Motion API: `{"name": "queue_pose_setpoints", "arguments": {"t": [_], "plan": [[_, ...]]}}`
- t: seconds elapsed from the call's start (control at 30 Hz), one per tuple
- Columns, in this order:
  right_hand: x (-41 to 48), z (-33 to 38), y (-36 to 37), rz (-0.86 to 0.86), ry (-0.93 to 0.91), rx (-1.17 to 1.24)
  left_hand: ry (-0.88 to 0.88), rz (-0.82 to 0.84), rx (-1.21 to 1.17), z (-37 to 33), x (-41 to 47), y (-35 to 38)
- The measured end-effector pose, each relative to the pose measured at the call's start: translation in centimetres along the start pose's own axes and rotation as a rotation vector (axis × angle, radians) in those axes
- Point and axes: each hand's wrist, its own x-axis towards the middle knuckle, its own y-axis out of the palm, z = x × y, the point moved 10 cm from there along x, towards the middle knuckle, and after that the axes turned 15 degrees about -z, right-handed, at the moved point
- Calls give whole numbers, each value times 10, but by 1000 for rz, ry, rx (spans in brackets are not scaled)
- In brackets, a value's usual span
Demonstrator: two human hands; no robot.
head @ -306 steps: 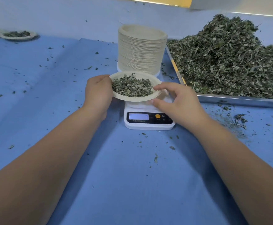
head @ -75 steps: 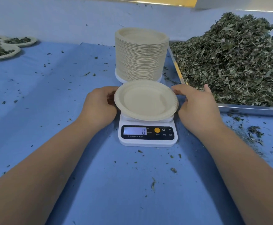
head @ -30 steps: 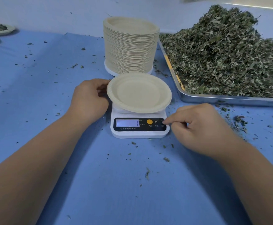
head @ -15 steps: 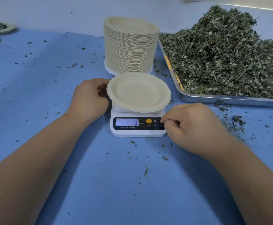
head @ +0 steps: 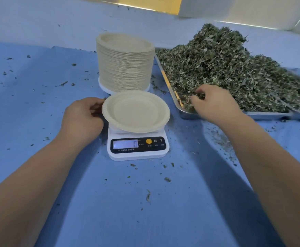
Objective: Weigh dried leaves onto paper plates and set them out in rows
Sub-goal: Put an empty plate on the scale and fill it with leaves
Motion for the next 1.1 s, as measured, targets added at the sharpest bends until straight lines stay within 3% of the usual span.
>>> {"name": "queue_pose_setpoints", "arguments": {"t": [0.13, 0.33, 0.53, 0.7, 0.8, 0.9, 1.1], "plan": [[27, -44, 41, 248, 175, -167, 19, 1, 7, -4, -1, 0], [36, -50, 59, 358, 204, -306, -7, 27, 10, 0, -1, 3], [41, -6, 54, 358, 50, -245, -24, 20, 8, 1, 0, 3], [45, 18, 17, 51, -14, -141, -35, 15, -5, 2, 1, 3], [28, 18, 42, 274, 15, -241, -37, 18, -16, 2, 1, 3], [10, 28, 67, 440, 37, -65, -46, 14, -19, 2, 1, 3], [9, 32, 63, 230, -49, -10, -59, 6, -34, 3, 1, 3]]}}
